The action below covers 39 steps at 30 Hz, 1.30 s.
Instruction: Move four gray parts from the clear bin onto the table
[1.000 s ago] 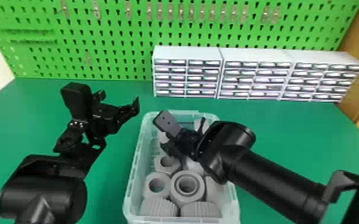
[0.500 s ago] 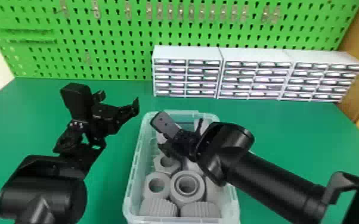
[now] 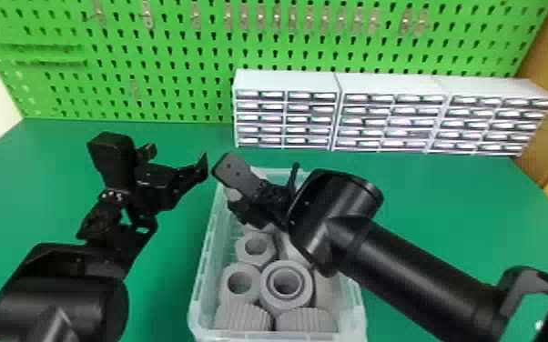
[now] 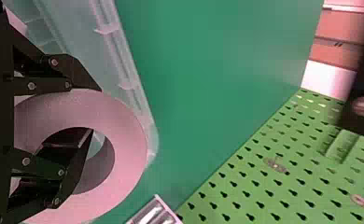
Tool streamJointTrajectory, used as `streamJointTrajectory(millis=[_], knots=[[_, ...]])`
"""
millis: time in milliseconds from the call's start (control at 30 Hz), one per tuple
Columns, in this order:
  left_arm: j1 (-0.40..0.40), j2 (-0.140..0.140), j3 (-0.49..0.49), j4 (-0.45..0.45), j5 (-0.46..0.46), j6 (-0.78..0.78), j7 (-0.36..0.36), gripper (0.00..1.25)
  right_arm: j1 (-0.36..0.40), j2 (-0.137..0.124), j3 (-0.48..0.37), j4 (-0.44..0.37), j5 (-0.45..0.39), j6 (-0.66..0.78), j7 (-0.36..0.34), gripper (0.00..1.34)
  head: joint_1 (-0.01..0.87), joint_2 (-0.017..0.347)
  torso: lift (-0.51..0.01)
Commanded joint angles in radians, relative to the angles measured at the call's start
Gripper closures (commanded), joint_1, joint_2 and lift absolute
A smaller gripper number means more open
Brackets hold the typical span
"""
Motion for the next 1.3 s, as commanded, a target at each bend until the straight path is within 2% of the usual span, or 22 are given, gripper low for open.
streamJointTrajectory(millis=[0,333,733,1067,1267], knots=[[0.008,0.0,0.009,-0.007,-0.004,0.0,0.0,0.17,0.039,-0.023,-0.059,-0.124,0.037,0.065,0.0,1.21,0.686,0.026,-0.05],[0.019,0.0,0.027,-0.023,-0.013,0.006,0.0,0.17,0.131,-0.065,-0.208,-0.332,0.099,0.185,0.0,1.21,0.686,0.026,-0.05],[0.031,0.0,0.044,-0.036,-0.018,0.014,0.0,0.17,0.251,-0.101,-0.396,-0.517,0.192,0.35,0.0,1.21,0.686,0.026,-0.05],[0.025,0.0,0.046,-0.038,-0.019,0.014,0.0,0.17,0.354,-0.124,-0.585,-0.629,0.281,0.479,0.0,1.21,0.686,0.026,-0.05],[0.023,0.0,0.043,-0.038,-0.018,0.014,-0.001,0.17,0.432,-0.118,-0.732,-0.664,0.33,0.528,0.0,1.21,0.686,0.026,-0.05]])
